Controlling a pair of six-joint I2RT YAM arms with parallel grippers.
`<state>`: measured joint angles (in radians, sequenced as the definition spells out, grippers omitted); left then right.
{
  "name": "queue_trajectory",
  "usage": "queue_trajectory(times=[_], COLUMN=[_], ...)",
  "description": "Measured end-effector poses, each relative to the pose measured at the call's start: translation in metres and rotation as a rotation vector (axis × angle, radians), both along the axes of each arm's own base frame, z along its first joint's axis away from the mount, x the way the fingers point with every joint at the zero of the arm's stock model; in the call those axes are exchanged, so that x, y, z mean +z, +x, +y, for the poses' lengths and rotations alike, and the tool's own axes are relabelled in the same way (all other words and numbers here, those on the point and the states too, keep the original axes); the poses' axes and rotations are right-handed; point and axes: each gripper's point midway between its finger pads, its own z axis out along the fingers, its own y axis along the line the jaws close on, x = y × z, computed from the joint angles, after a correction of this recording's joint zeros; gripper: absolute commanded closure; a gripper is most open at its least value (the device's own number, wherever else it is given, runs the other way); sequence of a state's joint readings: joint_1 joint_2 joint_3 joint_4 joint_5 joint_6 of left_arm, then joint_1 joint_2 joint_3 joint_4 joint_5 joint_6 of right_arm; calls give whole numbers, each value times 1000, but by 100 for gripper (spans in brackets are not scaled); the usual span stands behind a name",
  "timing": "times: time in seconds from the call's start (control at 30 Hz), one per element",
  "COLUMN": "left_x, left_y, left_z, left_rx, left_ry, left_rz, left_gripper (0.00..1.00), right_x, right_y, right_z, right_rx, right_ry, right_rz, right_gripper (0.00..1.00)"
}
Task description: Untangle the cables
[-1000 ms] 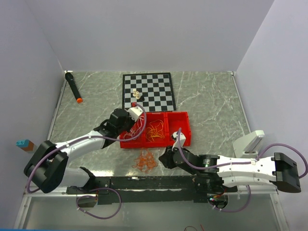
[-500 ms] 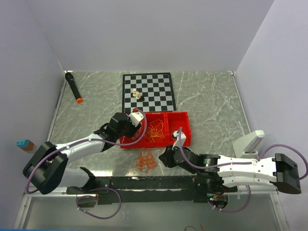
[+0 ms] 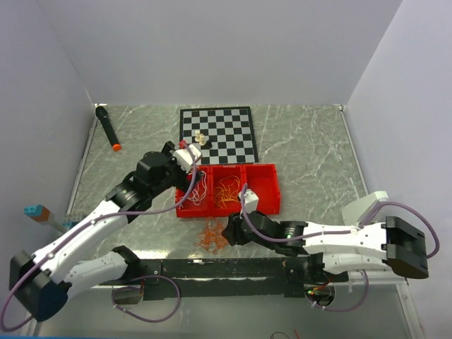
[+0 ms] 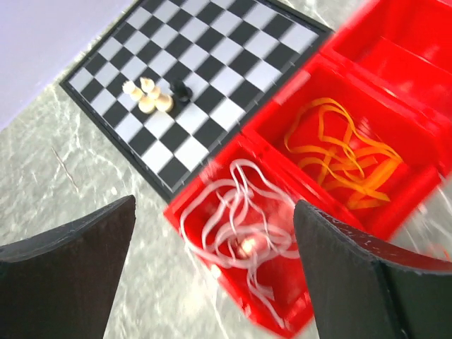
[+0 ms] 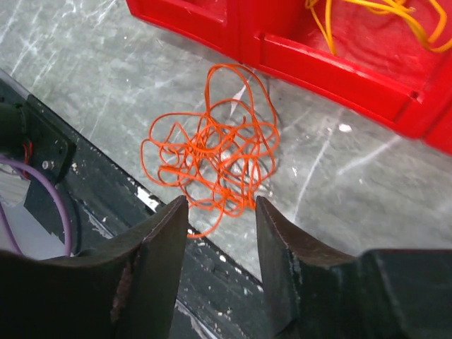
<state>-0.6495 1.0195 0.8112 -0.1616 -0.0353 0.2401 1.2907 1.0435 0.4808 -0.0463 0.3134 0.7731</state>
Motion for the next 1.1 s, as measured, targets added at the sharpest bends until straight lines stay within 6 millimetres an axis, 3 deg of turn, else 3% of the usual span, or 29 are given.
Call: queue_trajectory(times=[0.2,0.37,0.53,0.7,0.9,1.0,1.1], left_x=[10,8,-48,-112,-147,-153,-154], left_y=[-49,-98,-138,-174,-186,-180,-173], left_z=[9,-7,-29,-34,-32,-34,-39], left_rx=[-131,-395,-643,-797,-857,-858,-858], left_ry=[-36,-38,87,224,313,333,337], left_rz=[1,29,199,361,386,359,320], left_gripper=[1,6,7,11,28,41,43], right_x=[-14,-31,-30,-20,-16,-22,-22], right_y=[13,15,15,14,10,8,7], right_z=[16,20,27,26,14,9,7], right_rx=[8,21,35,26,10,8,10], right_ry=[-23,-74,-68,-29,15,3,5], right_rz=[43,65,72,68,68,76,76], right_gripper=[50,56,62,66,66,66,66])
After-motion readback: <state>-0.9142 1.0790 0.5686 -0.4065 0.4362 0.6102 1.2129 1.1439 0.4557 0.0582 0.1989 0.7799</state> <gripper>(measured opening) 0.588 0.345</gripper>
